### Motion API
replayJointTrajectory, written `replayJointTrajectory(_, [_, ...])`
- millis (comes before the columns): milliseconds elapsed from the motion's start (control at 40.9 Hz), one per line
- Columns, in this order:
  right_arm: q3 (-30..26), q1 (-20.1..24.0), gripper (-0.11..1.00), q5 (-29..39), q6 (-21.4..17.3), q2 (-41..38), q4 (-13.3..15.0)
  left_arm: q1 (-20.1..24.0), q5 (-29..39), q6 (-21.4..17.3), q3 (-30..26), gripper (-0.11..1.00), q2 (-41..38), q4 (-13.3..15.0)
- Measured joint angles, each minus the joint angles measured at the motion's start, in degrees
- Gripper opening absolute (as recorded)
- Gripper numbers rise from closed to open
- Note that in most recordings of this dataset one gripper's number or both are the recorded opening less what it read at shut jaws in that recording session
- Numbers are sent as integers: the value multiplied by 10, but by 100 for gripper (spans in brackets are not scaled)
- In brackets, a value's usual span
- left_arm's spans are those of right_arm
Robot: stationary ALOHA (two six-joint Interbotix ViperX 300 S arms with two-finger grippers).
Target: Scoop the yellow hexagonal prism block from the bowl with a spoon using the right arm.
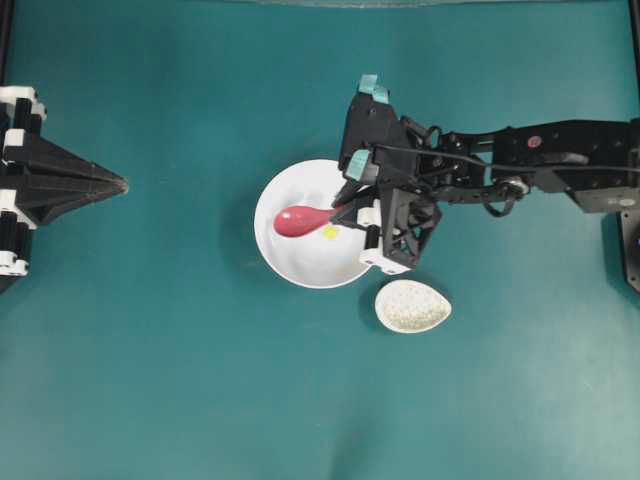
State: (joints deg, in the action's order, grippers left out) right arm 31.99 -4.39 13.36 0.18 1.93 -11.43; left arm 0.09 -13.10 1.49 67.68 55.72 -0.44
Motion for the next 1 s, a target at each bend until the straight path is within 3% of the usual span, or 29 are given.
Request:
replayJointTrajectory(440, [-44,1,23,238,-129,45,4,0,2,0,0,-1,-1,-1])
replayJointTrajectory(1002, [-148,1,23,404,-158,-40,24,0,2,0,0,-1,0,-1])
